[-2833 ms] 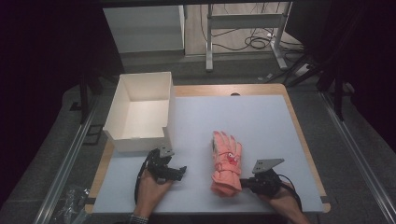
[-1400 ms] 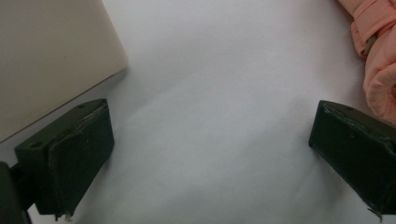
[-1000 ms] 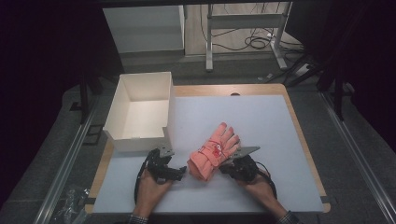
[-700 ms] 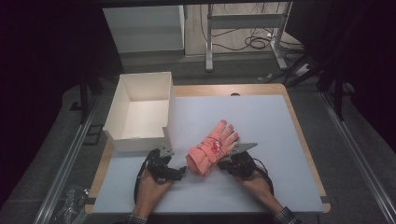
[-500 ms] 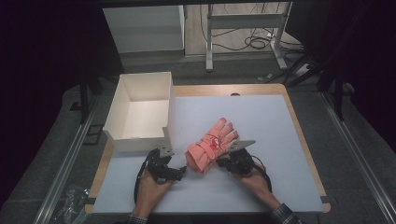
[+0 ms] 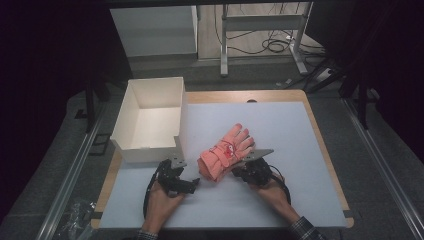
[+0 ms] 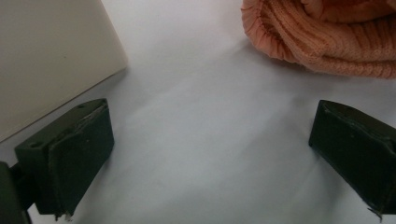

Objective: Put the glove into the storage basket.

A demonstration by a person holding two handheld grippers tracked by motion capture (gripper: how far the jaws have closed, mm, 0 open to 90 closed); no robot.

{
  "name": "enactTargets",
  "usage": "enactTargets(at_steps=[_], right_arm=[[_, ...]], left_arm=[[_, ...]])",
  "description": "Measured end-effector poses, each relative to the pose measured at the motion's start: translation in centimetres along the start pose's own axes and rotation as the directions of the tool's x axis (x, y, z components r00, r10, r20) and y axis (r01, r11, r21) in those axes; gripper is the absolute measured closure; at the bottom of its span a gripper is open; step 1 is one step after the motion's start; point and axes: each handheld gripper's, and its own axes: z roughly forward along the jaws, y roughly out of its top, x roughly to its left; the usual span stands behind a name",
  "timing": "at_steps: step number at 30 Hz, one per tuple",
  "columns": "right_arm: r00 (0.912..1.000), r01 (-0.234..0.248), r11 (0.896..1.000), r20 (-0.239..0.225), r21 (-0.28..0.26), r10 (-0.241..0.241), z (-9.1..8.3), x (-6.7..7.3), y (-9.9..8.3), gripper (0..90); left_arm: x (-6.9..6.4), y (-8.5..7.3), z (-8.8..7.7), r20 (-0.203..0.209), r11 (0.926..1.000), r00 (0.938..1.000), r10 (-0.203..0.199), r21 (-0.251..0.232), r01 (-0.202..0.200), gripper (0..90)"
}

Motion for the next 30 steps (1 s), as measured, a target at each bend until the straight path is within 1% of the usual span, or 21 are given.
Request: enactTargets(at_steps=[4, 11, 12, 14, 17, 20, 22, 24, 27, 28, 30], right_arm=[[0.9996, 0.013, 1.0, 0.023, -0.006, -0.013, -1.1, -0.2, -0.3, 81.0], [0.9981, -0.005, 1.0, 0.062, -0.016, 0.006, -3.2, -1.3, -1.3, 68.6], [0.9972, -0.008, 1.0, 0.074, -0.016, 0.009, -3.6, -1.5, -1.5, 65.5], [0.9965, -0.006, 1.0, 0.084, -0.019, 0.007, -4.2, -1.8, -1.7, 61.6], [0.9932, -0.002, 1.0, 0.116, -0.014, 0.004, -4.8, -2.1, -2.1, 54.8], [0.9882, 0.001, 1.0, 0.153, -0.007, 0.0, -5.3, -2.7, -2.7, 45.2], [0.9828, 0.001, 1.0, 0.184, -0.001, -0.001, -5.5, -3.1, -3.1, 41.2], [0.9755, -0.008, 1.0, 0.22, 0.001, 0.007, -5.8, -3.8, -3.7, 35.3], [0.971, -0.031, 1.0, 0.237, -0.005, 0.031, -6.2, -4.6, -4.3, 29.2], [0.9693, -0.033, 0.999, 0.244, 0.001, 0.032, -6.3, -4.8, -4.5, 27.7], [0.96, -0.041, 0.999, 0.278, 0.005, 0.038, -6.5, -5.4, -5.0, 25.4]], left_arm=[[0.0, 0.0, 0.0, -0.001, 1.0, 1.0, 0.001, 0.0, -0.001, 0.2], [-0.1, 0.0, 0.0, -0.002, 1.0, 1.0, 0.001, 0.002, -0.001, 0.5], [-0.1, 0.0, 0.0, -0.004, 1.0, 1.0, 0.002, 0.003, -0.002, 0.5], [-0.1, 0.0, 0.0, -0.004, 1.0, 1.0, 0.002, 0.002, -0.002, 0.6], [-0.1, 0.0, 0.0, -0.004, 1.0, 1.0, 0.003, 0.002, -0.003, 0.6], [-0.1, 0.0, 0.0, 0.0, 1.0, 1.0, -0.006, -0.003, 0.006, 0.6], [0.0, 0.0, 0.0, 0.0, 1.0, 1.0, -0.007, -0.004, 0.007, 0.5], [0.0, 0.0, 0.0, 0.001, 1.0, 1.0, -0.008, -0.004, 0.008, 0.5], [0.0, 0.0, 0.0, 0.001, 1.0, 1.0, -0.008, -0.004, 0.008, 0.4], [0.0, 0.0, 0.0, 0.001, 1.0, 1.0, -0.009, -0.004, 0.009, 0.4], [0.0, 0.0, 0.0, 0.002, 1.0, 1.0, -0.009, -0.004, 0.009, 0.4]])
